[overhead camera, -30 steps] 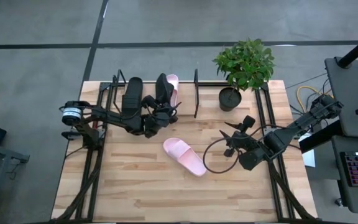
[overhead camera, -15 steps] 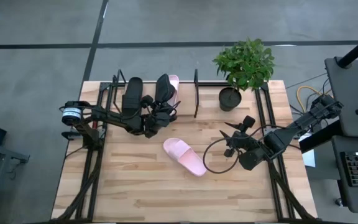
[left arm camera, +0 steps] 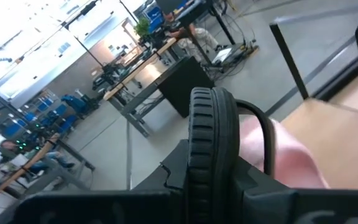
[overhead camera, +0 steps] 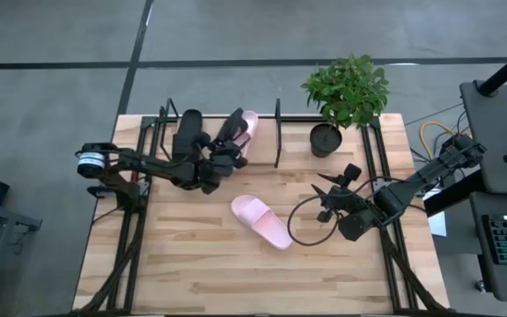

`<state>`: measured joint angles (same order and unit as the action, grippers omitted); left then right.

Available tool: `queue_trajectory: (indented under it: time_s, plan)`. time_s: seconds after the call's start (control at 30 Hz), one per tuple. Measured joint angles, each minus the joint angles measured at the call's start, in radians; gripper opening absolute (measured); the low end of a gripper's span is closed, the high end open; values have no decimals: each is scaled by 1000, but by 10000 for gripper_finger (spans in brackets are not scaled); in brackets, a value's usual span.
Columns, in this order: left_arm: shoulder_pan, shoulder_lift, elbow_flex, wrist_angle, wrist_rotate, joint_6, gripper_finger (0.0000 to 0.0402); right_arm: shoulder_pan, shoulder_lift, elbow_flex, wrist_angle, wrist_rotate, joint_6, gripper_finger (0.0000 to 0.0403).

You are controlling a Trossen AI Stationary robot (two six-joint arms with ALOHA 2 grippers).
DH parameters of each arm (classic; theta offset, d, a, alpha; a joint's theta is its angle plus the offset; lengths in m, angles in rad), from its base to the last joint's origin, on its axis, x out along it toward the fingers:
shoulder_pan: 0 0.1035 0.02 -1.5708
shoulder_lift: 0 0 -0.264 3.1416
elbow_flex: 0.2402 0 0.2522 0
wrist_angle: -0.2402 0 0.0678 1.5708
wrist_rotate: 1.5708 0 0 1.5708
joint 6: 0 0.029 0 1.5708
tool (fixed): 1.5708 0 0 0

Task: Pick and place slides into the shelf
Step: Adjust the black slipper on the shelf

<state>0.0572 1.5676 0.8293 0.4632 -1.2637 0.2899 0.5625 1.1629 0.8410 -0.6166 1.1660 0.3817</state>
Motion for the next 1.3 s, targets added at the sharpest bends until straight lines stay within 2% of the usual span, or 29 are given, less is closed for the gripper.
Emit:
queue_trajectory:
  time_s: [0.47,0.67,0.8,0.93,1.1,1.2,1.3]
  plan:
    - [-52,-198,-38,6,-18,3,22,0,0,0,0,-21,0,155]
    - [-75,-321,-105,13,-25,-147,22,0,0,0,0,-21,0,157]
    - [-85,-413,-197,75,-1,-287,22,0,0,0,0,-22,0,156]
    - [-93,-471,-345,281,63,-371,22,0,0,0,4,-22,0,152]
    - [-93,-484,-550,767,250,-415,21,0,0,0,48,-22,-17,150]
    - [-95,-462,-638,985,282,-416,21,0,0,0,121,-20,-77,150]
    - [-97,-430,-677,1078,283,-417,21,-3,2,-6,256,-18,-214,148]
